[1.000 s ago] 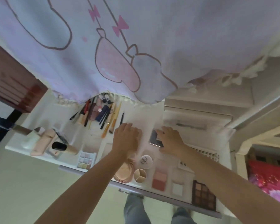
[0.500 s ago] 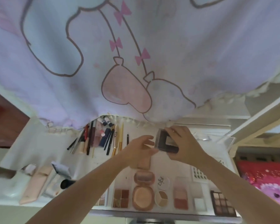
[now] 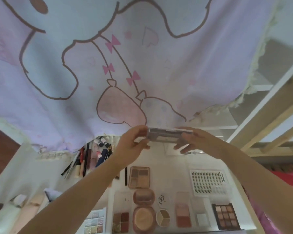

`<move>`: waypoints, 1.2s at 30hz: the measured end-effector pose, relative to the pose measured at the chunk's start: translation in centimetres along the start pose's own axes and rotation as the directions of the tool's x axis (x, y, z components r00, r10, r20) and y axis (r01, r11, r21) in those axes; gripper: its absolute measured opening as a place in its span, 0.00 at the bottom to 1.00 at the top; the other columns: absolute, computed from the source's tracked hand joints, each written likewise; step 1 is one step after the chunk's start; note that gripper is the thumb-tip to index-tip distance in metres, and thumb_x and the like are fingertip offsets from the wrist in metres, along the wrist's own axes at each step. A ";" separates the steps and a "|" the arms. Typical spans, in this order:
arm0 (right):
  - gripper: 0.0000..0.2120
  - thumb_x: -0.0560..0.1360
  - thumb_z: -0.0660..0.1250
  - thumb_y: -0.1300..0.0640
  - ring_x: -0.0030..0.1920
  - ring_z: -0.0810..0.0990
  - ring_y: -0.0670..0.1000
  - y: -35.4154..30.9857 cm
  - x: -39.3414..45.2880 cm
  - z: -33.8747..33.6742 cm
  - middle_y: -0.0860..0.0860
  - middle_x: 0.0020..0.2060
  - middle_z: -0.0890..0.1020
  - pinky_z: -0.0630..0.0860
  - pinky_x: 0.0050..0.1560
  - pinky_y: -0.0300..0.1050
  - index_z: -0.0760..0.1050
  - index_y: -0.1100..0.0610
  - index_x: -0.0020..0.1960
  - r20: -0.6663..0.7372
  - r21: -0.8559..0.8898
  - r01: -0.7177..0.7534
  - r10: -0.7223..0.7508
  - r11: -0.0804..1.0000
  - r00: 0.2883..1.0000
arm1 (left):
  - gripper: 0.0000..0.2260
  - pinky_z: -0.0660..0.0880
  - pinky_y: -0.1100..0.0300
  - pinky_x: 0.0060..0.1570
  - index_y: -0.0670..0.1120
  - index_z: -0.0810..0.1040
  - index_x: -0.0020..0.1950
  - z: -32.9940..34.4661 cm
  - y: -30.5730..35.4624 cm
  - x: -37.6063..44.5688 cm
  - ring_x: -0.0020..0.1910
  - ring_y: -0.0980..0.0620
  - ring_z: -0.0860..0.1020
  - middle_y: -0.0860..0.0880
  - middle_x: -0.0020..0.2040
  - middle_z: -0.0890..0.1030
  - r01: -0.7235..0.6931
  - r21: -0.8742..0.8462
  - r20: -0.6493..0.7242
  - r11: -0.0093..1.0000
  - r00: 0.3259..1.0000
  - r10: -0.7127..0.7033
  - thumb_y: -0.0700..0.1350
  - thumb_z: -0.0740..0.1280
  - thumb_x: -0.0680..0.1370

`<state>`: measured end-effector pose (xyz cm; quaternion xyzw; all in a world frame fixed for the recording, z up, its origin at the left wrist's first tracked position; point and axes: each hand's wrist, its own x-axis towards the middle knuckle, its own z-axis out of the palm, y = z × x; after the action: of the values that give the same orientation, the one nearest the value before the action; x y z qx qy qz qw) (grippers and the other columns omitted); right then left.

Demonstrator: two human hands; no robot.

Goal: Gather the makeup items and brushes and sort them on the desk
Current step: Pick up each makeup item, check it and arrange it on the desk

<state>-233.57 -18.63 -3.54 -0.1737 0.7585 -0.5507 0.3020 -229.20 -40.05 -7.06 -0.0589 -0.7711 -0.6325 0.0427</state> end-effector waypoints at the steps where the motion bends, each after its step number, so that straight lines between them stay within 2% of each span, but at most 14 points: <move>1: 0.20 0.68 0.64 0.45 0.38 0.82 0.44 0.1 0.1 0.0 0.49 0.41 0.80 0.79 0.42 0.38 0.73 0.51 0.57 0.054 0.080 0.014 -0.019 0.997 0.998 | 0.17 0.78 0.71 0.41 0.51 0.73 0.51 0.1 0.1 0.1 0.47 0.64 0.78 0.56 0.47 0.76 -0.028 0.013 -0.027 1.000 0.999 0.028 0.28 0.61 0.75; 3: 0.11 0.73 0.63 0.54 0.37 0.81 0.44 0.2 0.4 0.3 0.49 0.39 0.79 0.79 0.43 0.38 0.75 0.53 0.54 0.020 0.119 0.064 -0.067 0.991 0.998 | 0.20 0.76 0.74 0.46 0.55 0.71 0.48 0.3 0.6 0.5 0.49 0.68 0.77 0.58 0.49 0.75 -0.081 0.088 -0.063 0.993 0.994 0.087 0.28 0.62 0.74; 5: 0.09 0.70 0.68 0.57 0.41 0.79 0.44 0.5 0.8 0.2 0.44 0.42 0.78 0.78 0.50 0.44 0.75 0.47 0.49 -0.120 -0.036 0.152 -0.156 0.988 0.980 | 0.24 0.74 0.73 0.52 0.55 0.71 0.46 0.6 0.6 0.8 0.51 0.69 0.75 0.59 0.51 0.74 -0.081 0.087 -0.081 0.993 0.993 0.088 0.24 0.60 0.73; 8: 0.09 0.66 0.73 0.57 0.35 0.78 0.40 1.3 1.3 0.4 0.41 0.36 0.78 0.77 0.46 0.37 0.81 0.55 0.46 -0.262 -0.291 0.235 -0.314 0.927 0.913 | 0.26 0.74 0.64 0.48 0.51 0.73 0.44 2.0 0.9 0.3 0.46 0.60 0.74 0.56 0.47 0.74 0.085 -0.141 -0.075 0.986 0.992 -0.096 0.18 0.55 0.69; 10: 0.04 0.69 0.71 0.59 0.33 0.76 0.40 2.1 1.6 1.2 0.43 0.33 0.78 0.72 0.39 0.32 0.81 0.58 0.42 -0.291 -0.276 0.152 -0.233 0.949 0.928 | 0.25 0.75 0.70 0.35 0.47 0.72 0.41 3.7 1.0 -0.3 0.42 0.55 0.72 0.50 0.45 0.73 0.180 -0.267 -0.057 0.947 0.978 -0.202 0.17 0.53 0.68; 12: 0.07 0.73 0.66 0.63 0.33 0.74 0.45 3.1 1.7 1.7 0.49 0.32 0.77 0.71 0.36 0.36 0.78 0.57 0.38 -0.338 -0.020 0.019 -0.025 1.000 0.941 | 0.23 0.75 0.72 0.30 0.45 0.72 0.39 4.8 0.2 -0.9 0.40 0.54 0.72 0.47 0.43 0.72 0.250 -0.349 -0.112 0.903 0.946 -0.305 0.17 0.53 0.68; 13: 0.08 0.74 0.64 0.64 0.32 0.74 0.47 3.4 1.5 1.8 0.50 0.33 0.76 0.71 0.34 0.36 0.77 0.57 0.38 -0.335 0.116 -0.017 0.055 0.993 0.940 | 0.22 0.76 0.71 0.31 0.45 0.72 0.39 4.9 -0.3 -0.8 0.40 0.54 0.72 0.47 0.43 0.72 0.282 -0.370 -0.159 0.885 0.920 -0.359 0.18 0.54 0.69; 15: 0.03 0.75 0.64 0.63 0.33 0.75 0.48 3.4 0.9 1.6 0.50 0.37 0.76 0.75 0.33 0.36 0.75 0.57 0.46 -0.224 0.148 -0.058 0.091 0.987 0.970 | 0.19 0.79 0.67 0.35 0.46 0.72 0.40 4.8 -1.4 -0.6 0.42 0.53 0.73 0.48 0.43 0.73 0.338 -0.367 -0.237 0.867 0.867 -0.438 0.21 0.58 0.71; 18: 0.16 0.70 0.71 0.57 0.43 0.76 0.47 3.7 0.7 1.4 0.45 0.44 0.74 0.73 0.46 0.37 0.73 0.55 0.56 -0.046 -0.342 -0.028 0.013 0.939 0.999 | 0.15 0.79 0.60 0.43 0.43 0.71 0.46 4.8 -1.5 -0.9 0.43 0.52 0.73 0.48 0.44 0.72 0.424 -0.279 -0.258 0.862 0.831 -0.492 0.23 0.60 0.72; 22: 0.22 0.64 0.74 0.50 0.47 0.71 0.47 3.5 1.1 1.6 0.46 0.45 0.72 0.70 0.47 0.40 0.74 0.55 0.56 -0.176 -0.478 0.049 -0.151 0.877 0.973 | 0.23 0.76 0.58 0.51 0.47 0.67 0.59 4.4 -1.2 -1.3 0.50 0.50 0.74 0.47 0.52 0.72 0.407 -0.204 -0.087 0.890 0.898 -0.431 0.28 0.67 0.70; 25: 0.19 0.65 0.74 0.51 0.46 0.70 0.46 3.5 1.1 1.0 0.45 0.44 0.72 0.71 0.47 0.42 0.74 0.54 0.53 -0.168 -0.496 0.133 -0.244 0.858 0.955 | 0.25 0.78 0.61 0.49 0.49 0.69 0.57 3.6 -1.3 -1.7 0.46 0.54 0.78 0.49 0.54 0.73 0.352 -0.232 0.019 0.907 0.934 -0.358 0.38 0.73 0.64; 30: 0.24 0.65 0.69 0.42 0.50 0.75 0.52 2.6 0.5 0.4 0.53 0.49 0.79 0.71 0.53 0.46 0.76 0.56 0.55 -0.075 -0.606 0.197 -0.302 0.771 0.951 | 0.19 0.76 0.71 0.38 0.50 0.73 0.48 3.5 -0.5 -1.5 0.32 0.64 0.79 0.50 0.48 0.75 0.283 -0.248 -0.057 0.927 0.950 -0.306 0.26 0.65 0.71; 33: 0.24 0.61 0.62 0.39 0.41 0.77 0.52 2.5 0.0 0.4 0.50 0.39 0.81 0.75 0.45 0.48 0.79 0.56 0.47 -0.048 -0.555 0.283 -0.369 0.782 0.928 | 0.17 0.76 0.66 0.39 0.49 0.74 0.46 3.9 -0.4 -1.6 0.32 0.61 0.80 0.50 0.46 0.76 0.271 -0.283 -0.055 0.920 0.953 -0.297 0.26 0.66 0.70; 36: 0.22 0.63 0.60 0.40 0.33 0.73 0.43 2.8 -0.3 0.7 0.39 0.30 0.75 0.73 0.38 0.40 0.80 0.55 0.44 -0.053 -0.562 0.300 -0.396 0.771 0.917 | 0.15 0.76 0.61 0.43 0.49 0.75 0.44 4.3 -0.5 -1.8 0.33 0.60 0.80 0.50 0.44 0.77 0.287 -0.305 -0.069 0.908 0.944 -0.322 0.31 0.71 0.68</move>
<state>-232.68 -18.03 -6.26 -0.3424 0.8601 -0.3720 0.0675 -227.47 -35.95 -8.67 0.0939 -0.6657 -0.7400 -0.0204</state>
